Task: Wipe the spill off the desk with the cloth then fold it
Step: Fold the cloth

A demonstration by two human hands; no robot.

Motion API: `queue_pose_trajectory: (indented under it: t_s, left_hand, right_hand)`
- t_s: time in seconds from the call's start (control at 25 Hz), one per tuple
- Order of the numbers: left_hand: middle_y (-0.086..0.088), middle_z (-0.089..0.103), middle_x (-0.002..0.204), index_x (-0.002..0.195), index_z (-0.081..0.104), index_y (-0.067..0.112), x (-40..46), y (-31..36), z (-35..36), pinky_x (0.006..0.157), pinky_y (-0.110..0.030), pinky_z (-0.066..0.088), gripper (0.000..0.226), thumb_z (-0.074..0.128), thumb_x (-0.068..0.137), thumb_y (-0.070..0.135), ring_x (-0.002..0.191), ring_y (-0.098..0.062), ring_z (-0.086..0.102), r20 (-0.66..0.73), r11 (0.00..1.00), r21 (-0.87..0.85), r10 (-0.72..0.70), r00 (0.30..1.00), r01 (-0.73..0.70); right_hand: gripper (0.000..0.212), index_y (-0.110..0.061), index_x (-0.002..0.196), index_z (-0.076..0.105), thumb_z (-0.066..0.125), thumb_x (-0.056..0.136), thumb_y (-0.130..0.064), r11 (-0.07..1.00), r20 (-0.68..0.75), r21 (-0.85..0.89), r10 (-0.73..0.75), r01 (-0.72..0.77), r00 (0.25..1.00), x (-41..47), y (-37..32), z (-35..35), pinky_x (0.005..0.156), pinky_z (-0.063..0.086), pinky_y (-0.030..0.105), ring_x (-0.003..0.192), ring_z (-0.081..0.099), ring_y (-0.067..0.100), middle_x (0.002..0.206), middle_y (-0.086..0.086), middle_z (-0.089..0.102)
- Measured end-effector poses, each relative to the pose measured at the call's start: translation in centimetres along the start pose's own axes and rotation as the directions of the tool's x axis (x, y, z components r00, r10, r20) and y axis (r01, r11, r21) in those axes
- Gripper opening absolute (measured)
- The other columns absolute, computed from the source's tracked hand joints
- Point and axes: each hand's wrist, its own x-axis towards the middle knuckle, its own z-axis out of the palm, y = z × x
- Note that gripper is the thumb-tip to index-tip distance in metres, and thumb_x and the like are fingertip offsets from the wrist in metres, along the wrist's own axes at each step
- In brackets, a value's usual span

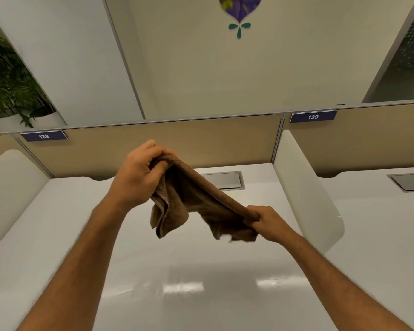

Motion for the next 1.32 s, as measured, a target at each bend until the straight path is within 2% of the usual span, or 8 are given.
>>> queue_pose_trajectory:
  t_s: [0.2,0.4,0.64,0.84,0.96,1.08,1.2,1.32]
  left_hand:
    - [0.004,0.072,0.096,0.104,0.077,0.021,-0.6,-2.7,-0.9,0.081,-0.035,0.058,0.015,0.067,0.098,0.011,0.092,-0.018,0.068,0.046,0.983,0.080,-0.168,0.985,0.164]
    - [0.014,0.074,0.087,0.091,0.075,0.034,-1.2,-4.1,-0.1,0.076,-0.029,0.054,0.013,0.071,0.098,0.024,0.089,-0.008,0.068,0.111,0.927,0.113,-0.369,0.923,0.357]
    - [0.010,0.079,0.085,0.089,0.080,0.026,-2.1,-2.0,4.1,0.074,-0.024,0.053,0.012,0.072,0.096,0.021,0.083,-0.005,0.073,0.137,0.862,-0.065,-0.491,0.861,0.502]
    - [0.010,0.081,0.086,0.095,0.081,0.025,-2.8,1.9,8.1,0.080,-0.026,0.059,0.016,0.069,0.097,0.015,0.082,-0.003,0.075,0.264,0.820,-0.244,-0.457,0.849,0.517]
    - [0.017,0.077,0.093,0.104,0.077,0.033,-3.5,3.5,9.2,0.080,-0.024,0.060,0.014,0.067,0.095,0.036,0.088,-0.002,0.072,0.281,0.872,-0.205,-0.384,0.880,0.446]
    - [0.019,0.069,0.105,0.116,0.064,0.038,-4.6,3.6,8.8,0.079,-0.028,0.062,0.046,0.072,0.076,0.060,0.094,-0.007,0.069,0.373,0.898,-0.121,-0.354,0.858,0.423]
    - [0.011,0.070,0.106,0.119,0.065,0.029,-5.4,2.9,8.6,0.081,-0.042,0.063,0.039,0.077,0.083,0.021,0.089,-0.012,0.070,0.341,0.912,-0.135,-0.324,0.883,0.387]
    - [0.013,0.074,0.102,0.118,0.070,0.029,-5.7,2.4,7.8,0.087,-0.038,0.063,0.040,0.068,0.087,0.004,0.094,-0.011,0.072,0.295,0.921,-0.172,-0.290,0.910,0.349]
  right_hand:
    - [0.008,-0.022,0.086,0.074,0.074,0.091,-0.028,0.945,0.067,0.283,0.152,-0.165,0.986,-0.2,0.5,-3.6,0.068,0.056,0.026,0.079,0.072,0.015,0.082,-0.002,0.075]
    - [0.037,-0.013,0.079,0.076,0.078,0.082,-0.050,0.823,0.177,0.430,0.326,-0.371,0.929,-0.9,0.0,-6.3,0.059,0.053,0.028,0.066,0.067,0.019,0.076,0.008,0.072]
    - [0.023,-0.013,0.073,0.074,0.075,0.090,-0.029,0.617,0.239,0.674,0.339,-0.407,0.910,-2.1,-3.4,-5.0,0.051,0.052,0.026,0.057,0.066,0.015,0.074,0.008,0.072]
    - [0.010,-0.006,0.092,0.070,0.065,0.098,-0.013,0.493,0.197,0.819,0.239,-0.294,0.951,-2.2,-8.9,-2.1,0.057,0.059,0.027,0.066,0.073,0.016,0.080,0.007,0.076]
    - [0.013,-0.008,0.106,0.071,0.064,0.099,-0.016,0.554,0.072,0.807,0.252,-0.205,0.965,-2.2,-11.2,-0.4,0.071,0.063,0.035,0.086,0.077,0.025,0.098,0.012,0.078]
    - [0.018,-0.015,0.113,0.071,0.059,0.101,-0.019,0.650,0.051,0.746,0.162,-0.145,0.986,-3.1,-12.0,0.3,0.078,0.064,0.037,0.093,0.077,0.025,0.102,0.009,0.079]
    - [0.020,-0.014,0.100,0.074,0.055,0.099,-0.014,0.767,0.085,0.630,0.092,-0.125,0.992,-3.4,-11.7,-0.7,0.068,0.064,0.037,0.083,0.078,0.021,0.090,0.007,0.080]
    - [0.018,-0.018,0.099,0.074,0.059,0.095,-0.009,0.866,-0.143,0.493,0.169,-0.078,0.975,-2.8,-9.7,-1.7,0.073,0.062,0.043,0.082,0.076,0.022,0.086,0.005,0.079]
